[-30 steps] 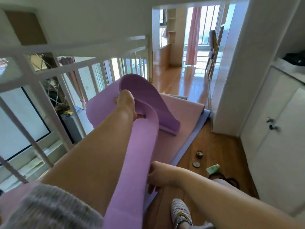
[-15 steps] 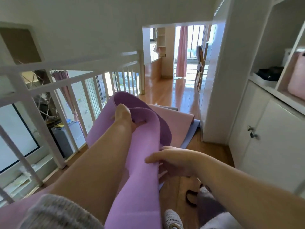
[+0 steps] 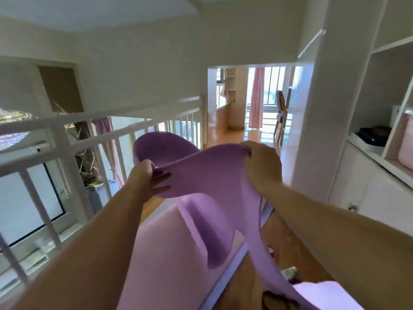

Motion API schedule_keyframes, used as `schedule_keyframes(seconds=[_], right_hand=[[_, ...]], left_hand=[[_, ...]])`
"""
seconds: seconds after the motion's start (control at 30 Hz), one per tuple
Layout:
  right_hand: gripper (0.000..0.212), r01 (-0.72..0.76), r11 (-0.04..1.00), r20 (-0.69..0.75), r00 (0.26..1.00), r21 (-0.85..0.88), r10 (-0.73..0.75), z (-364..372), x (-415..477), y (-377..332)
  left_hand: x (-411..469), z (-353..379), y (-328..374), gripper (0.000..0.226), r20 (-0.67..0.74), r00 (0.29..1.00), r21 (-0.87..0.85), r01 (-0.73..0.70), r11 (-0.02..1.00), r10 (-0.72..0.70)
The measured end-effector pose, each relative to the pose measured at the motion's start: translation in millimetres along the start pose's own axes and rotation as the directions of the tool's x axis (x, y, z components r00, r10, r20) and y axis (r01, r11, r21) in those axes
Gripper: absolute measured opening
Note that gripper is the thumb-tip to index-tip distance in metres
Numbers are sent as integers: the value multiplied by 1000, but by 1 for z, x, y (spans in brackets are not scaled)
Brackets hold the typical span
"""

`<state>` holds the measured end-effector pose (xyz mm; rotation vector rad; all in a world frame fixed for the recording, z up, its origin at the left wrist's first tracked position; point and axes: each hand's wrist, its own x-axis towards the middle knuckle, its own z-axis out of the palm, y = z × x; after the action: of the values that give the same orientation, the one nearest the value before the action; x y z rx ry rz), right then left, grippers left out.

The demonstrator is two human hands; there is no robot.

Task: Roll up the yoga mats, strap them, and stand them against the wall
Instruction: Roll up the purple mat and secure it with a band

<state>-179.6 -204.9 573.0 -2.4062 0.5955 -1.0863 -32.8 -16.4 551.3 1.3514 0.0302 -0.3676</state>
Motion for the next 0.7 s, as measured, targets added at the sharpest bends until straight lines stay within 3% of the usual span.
schedule_keyframes(seconds=[0.07, 0.13, 0.17, 0.23, 0.27, 0.33, 0.4, 0.43, 0.47, 0.57, 0.7], right_hand=[[42, 133, 990, 46, 990, -44, -131, 7, -10, -12], [37, 214, 972, 162, 967, -99, -196, 21, -24, -18], [35, 244, 963, 221, 951, -114, -215, 30, -33, -20], [34, 280, 953, 315, 920, -115, -233, 49, -49, -23], [33, 284, 953, 349, 908, -106, -232, 57, -56, -24], [31, 294, 951, 396, 888, -98, -234, 75, -68, -25], [27, 344, 930, 450, 856, -129, -255, 87, -80, -28], [27, 379, 914, 473, 838, -145, -272, 91, -85, -31], [27, 409, 900, 499, 818, -154, -286, 93, -90, -34], [27, 433, 890, 573, 770, -147, -280, 92, -98, -41], [27, 424, 885, 682, 707, -192, -191, 74, -93, -43]], left_hand=[[4, -34, -25, 23, -41, 997, 101, 72, 992, -68], [10, -60, -54, 29, -177, 984, 248, 59, 967, -15], [13, -71, -66, 45, -257, 965, 385, 48, 922, 58], [12, -84, -80, 70, -286, 923, 726, 33, 687, 257], [5, -84, -83, 71, -218, 904, 833, -24, 553, 367], [-20, -74, -81, 63, 73, 848, 906, -277, 321, 526], [-39, -59, -79, 56, 409, 779, 864, -498, 74, 476], [-44, -55, -83, 53, 507, 769, 844, -534, -44, 389], [-45, -54, -88, 50, 542, 771, 834, -543, -101, 334], [-39, -63, -101, 32, 448, 800, 873, -487, -4, 399], [-31, -76, -110, 33, 329, 826, 922, -386, 34, 457]])
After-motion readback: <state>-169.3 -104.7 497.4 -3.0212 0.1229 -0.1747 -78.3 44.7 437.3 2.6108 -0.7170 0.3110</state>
